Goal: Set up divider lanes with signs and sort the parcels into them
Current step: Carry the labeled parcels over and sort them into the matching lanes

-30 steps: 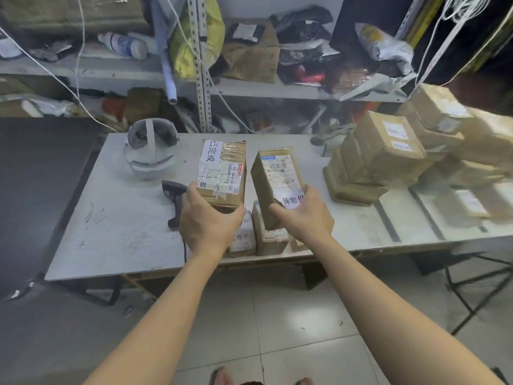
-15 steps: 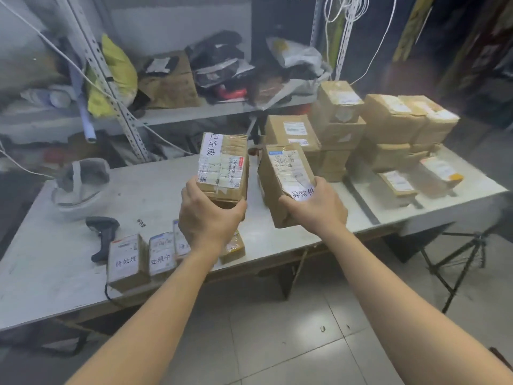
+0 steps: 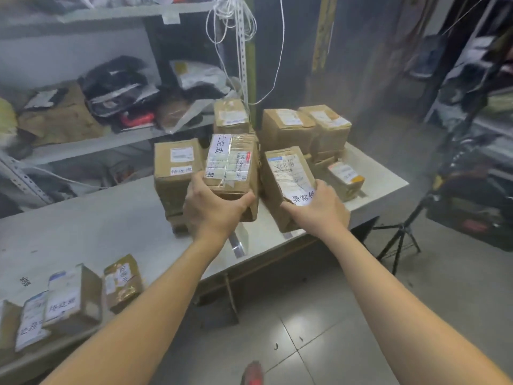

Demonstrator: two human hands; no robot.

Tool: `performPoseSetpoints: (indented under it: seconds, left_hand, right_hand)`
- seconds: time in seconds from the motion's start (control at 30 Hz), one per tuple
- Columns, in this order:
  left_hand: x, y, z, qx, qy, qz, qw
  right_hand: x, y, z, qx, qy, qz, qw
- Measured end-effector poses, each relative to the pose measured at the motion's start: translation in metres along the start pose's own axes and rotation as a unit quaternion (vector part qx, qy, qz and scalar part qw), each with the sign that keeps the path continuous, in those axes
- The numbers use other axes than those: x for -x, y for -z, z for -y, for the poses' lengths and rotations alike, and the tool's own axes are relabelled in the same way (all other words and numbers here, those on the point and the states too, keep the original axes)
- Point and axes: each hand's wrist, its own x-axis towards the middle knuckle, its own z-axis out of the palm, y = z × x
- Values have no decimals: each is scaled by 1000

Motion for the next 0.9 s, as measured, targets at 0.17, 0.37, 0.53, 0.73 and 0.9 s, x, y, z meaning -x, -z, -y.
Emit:
performPoseSetpoints:
  seconds: [0.17,0.37,0.53,0.73,0.9]
  left_hand:
    - [-2,-84,-33,19,13,40,999]
    - [-21,-183,-73,43,18,88,995]
    - [-32,-244,-92,17,42,120,992]
    - [-26,-298,-102,-28,82,115,990]
    - [-12,-332,-113,-78,137,71,985]
  right_hand:
    - [-55,25,-54,30,-44,-13,998]
    - [-135,61,-97,65,-91,-13,994]
    - [-192,77,-135,60,-117,-5,991]
    - [-245,74,-182,42,-118,24,992]
    - [-294,76,-215,28,-73,62,995]
